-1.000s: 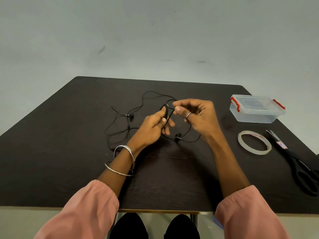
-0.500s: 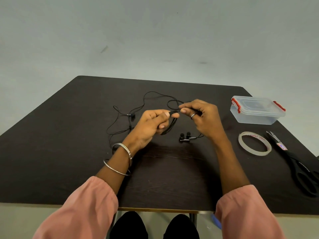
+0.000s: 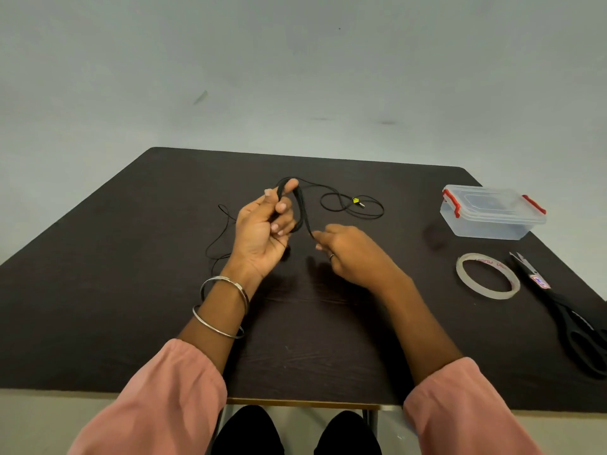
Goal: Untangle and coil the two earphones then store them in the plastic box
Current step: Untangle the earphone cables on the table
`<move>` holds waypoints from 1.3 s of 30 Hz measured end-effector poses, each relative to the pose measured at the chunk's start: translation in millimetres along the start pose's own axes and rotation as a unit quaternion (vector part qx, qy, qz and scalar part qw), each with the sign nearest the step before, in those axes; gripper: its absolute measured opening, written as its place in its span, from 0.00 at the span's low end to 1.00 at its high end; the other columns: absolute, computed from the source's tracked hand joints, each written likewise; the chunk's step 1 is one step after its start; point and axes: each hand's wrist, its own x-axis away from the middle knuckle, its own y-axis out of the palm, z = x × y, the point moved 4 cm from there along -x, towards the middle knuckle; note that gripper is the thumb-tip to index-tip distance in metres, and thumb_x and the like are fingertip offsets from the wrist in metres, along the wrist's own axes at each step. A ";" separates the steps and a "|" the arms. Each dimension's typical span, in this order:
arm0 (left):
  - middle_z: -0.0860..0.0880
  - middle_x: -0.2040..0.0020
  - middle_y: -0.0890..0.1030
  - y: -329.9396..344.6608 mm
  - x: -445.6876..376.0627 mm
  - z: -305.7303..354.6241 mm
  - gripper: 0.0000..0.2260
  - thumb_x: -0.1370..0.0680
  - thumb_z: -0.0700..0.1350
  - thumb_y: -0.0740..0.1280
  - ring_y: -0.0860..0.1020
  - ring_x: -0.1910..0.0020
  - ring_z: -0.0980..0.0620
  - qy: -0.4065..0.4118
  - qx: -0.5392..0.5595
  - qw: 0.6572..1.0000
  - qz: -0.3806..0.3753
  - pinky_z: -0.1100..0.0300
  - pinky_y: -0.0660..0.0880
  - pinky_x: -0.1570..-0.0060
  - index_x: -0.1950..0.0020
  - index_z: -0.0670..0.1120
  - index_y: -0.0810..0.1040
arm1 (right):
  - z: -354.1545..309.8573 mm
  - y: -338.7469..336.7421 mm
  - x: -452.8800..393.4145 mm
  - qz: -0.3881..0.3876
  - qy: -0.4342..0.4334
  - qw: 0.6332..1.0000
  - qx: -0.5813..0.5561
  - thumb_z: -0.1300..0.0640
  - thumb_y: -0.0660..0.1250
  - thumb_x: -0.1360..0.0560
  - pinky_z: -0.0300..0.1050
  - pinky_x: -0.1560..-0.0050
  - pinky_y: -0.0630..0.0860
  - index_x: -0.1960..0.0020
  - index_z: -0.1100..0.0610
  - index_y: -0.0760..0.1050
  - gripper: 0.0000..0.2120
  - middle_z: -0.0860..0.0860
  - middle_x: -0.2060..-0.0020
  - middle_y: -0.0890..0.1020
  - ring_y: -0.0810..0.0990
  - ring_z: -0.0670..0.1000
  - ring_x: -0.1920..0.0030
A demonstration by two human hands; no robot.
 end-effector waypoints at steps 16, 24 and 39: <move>0.46 0.59 0.80 -4.6 -2.5 -21.6 0.10 0.18 0.34 0.55 0.76 0.63 0.54 0.025 -0.405 0.914 -0.005 0.66 0.75 0.60 0.49 0.37 0.76 | -5.4 -34.7 11.0 0.122 -0.034 0.959 -0.255 0.63 0.70 0.27 0.34 0.57 0.75 0.49 0.57 0.84 0.08 0.49 0.58 0.85 0.81 0.44 0.61; 0.48 0.59 0.78 6.5 5.9 -31.7 0.14 0.18 0.33 0.54 0.79 0.61 0.55 -0.030 -0.448 0.887 -0.111 0.62 0.77 0.53 0.43 0.44 0.77 | 20.4 -33.4 12.8 0.160 0.116 0.901 -0.386 0.61 0.73 0.29 0.55 0.67 0.81 0.58 0.57 0.83 0.01 0.51 0.69 0.83 0.80 0.55 0.71; 0.53 0.64 0.72 19.6 17.4 -41.9 0.14 0.17 0.36 0.53 0.68 0.67 0.61 -0.092 -0.465 0.856 -0.204 0.67 0.70 0.61 0.39 0.44 0.75 | 30.0 -38.3 15.9 0.208 0.163 0.751 -0.605 0.67 0.70 0.27 0.42 0.61 0.79 0.48 0.65 0.80 0.08 0.59 0.58 0.82 0.80 0.51 0.65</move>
